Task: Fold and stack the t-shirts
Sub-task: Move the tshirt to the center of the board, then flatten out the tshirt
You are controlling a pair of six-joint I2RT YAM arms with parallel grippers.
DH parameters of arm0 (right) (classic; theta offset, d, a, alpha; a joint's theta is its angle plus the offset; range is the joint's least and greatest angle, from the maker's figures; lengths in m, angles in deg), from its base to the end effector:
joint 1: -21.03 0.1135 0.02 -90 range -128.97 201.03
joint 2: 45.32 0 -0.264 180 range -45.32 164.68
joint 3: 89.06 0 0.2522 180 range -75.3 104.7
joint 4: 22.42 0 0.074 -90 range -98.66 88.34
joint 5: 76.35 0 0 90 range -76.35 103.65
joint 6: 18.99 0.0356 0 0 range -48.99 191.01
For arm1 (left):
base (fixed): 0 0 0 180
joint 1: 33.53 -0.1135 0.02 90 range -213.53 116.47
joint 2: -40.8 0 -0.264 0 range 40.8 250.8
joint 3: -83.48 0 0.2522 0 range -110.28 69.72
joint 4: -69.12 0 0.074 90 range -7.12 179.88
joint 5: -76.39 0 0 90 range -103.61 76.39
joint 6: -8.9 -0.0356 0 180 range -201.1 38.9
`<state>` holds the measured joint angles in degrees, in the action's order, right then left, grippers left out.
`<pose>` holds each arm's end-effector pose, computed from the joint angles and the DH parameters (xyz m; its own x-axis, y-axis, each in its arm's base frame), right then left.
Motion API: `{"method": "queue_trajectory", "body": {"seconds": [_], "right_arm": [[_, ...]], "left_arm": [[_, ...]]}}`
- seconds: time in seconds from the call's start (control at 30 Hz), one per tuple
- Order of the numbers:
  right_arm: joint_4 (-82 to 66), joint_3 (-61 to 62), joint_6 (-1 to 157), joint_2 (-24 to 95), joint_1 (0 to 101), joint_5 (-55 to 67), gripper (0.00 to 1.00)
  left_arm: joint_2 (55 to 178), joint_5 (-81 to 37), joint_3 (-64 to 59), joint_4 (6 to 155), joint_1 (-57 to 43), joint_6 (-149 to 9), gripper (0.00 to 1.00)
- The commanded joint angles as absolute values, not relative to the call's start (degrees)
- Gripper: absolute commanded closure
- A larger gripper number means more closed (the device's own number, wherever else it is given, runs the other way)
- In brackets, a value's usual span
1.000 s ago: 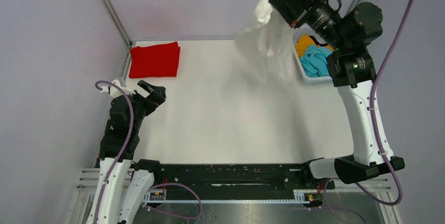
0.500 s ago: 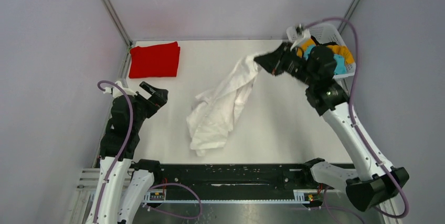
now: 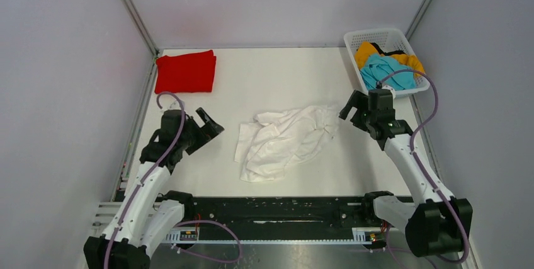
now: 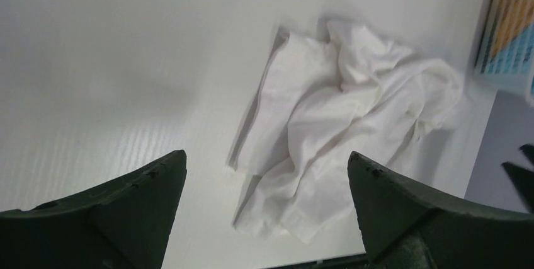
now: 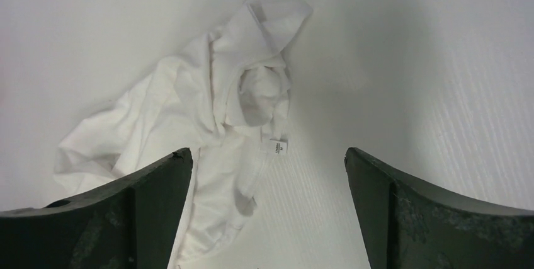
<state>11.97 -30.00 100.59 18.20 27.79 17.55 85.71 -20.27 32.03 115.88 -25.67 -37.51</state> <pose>0.2376 0.0257 0.2615 -0.5737 0.4279 -0.6983 0.2511 0.9035 0.3473 0.1650 -0.0269 0.2580 -0.6174 -0.6061 -0.5014 -0.2791 0.7648 -0.5807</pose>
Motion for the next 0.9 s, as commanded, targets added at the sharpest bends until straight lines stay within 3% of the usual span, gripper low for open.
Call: {"method": "queue_trajectory", "body": {"seconds": [0.0, 0.23, 0.43, 0.67, 0.87], "right_arm": [[9.3, -33.4, 98.2, 12.9, 28.4, 17.6, 0.01], [6.7, -35.5, 96.8, 13.9, 31.3, 16.9, 0.01], [4.7, -33.7, 99.7, 20.5, 31.9, 19.0, 0.01], [1.3, -28.7, 103.0, 31.2, 31.9, 17.3, 0.08], [-2.6, -26.0, 105.7, 37.1, 32.0, 13.9, 0.16]], "left_arm": [[87.7, -21.4, 34.2, 111.4, -19.6, -37.4, 0.01], [101.3, -22.2, 31.9, 103.2, -14.6, -37.1, 0.03], [118.6, -23.0, 20.1, 98.2, -9.7, -38.3, 0.08], [138.2, -25.0, 6.0, 99.5, -5.5, -39.8, 0.2], [146.2, -21.2, 0.2, 104.3, -3.3, -40.5, 0.36]]}}
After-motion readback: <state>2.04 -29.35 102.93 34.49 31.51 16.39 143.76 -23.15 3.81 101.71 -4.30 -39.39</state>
